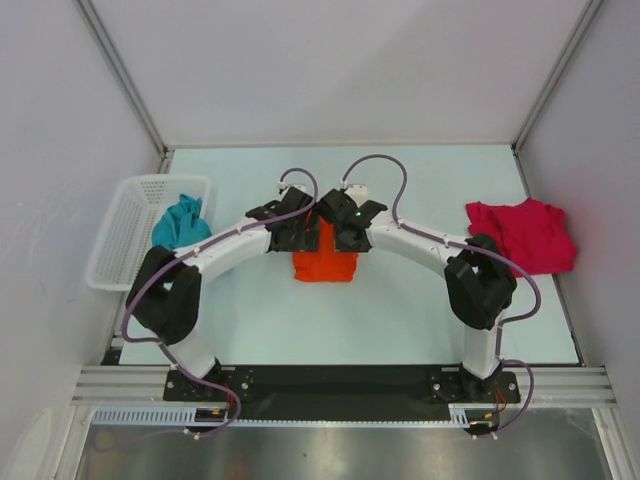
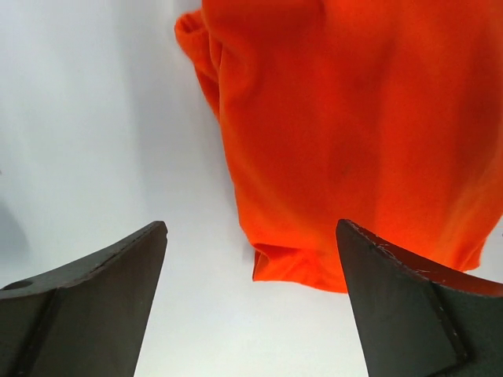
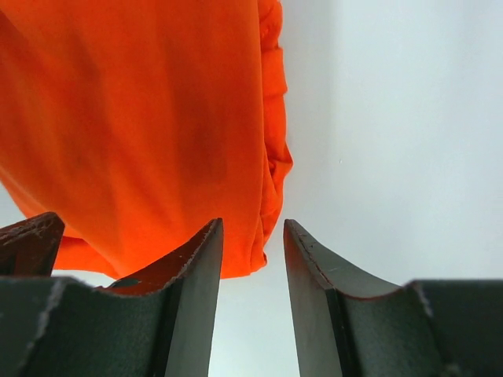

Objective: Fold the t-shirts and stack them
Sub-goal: Smooth out wrinkles on the folded tshirt

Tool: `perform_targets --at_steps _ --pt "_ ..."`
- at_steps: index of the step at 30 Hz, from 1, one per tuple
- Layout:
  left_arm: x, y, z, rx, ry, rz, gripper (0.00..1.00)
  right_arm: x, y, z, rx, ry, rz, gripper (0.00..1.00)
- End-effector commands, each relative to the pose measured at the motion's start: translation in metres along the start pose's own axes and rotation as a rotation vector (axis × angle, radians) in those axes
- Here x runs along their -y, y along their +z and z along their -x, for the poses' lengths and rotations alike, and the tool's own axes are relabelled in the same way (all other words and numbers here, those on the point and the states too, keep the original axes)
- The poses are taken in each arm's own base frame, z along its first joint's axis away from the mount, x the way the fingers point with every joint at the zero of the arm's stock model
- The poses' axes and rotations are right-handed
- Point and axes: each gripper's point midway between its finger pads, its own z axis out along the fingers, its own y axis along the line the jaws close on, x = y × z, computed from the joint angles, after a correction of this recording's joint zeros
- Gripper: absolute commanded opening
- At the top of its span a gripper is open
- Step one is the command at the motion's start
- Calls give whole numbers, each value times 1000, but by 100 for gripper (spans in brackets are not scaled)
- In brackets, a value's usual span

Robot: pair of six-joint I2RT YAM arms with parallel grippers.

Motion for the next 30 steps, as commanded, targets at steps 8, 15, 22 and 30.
perform_targets --at_steps 8,15,22,30 --pt "0 24 45 76 112 59 100 -11 23 43 51 -28 41 48" --pt "-47 25 58 100 213 323 100 22 35 56 89 -65 -73 49" --pt "-7 14 47 27 -106 -237 100 43 17 49 107 89 54 49" --pt "30 -54 76 -72 -375 -802 99 56 -7 52 121 173 187 48"
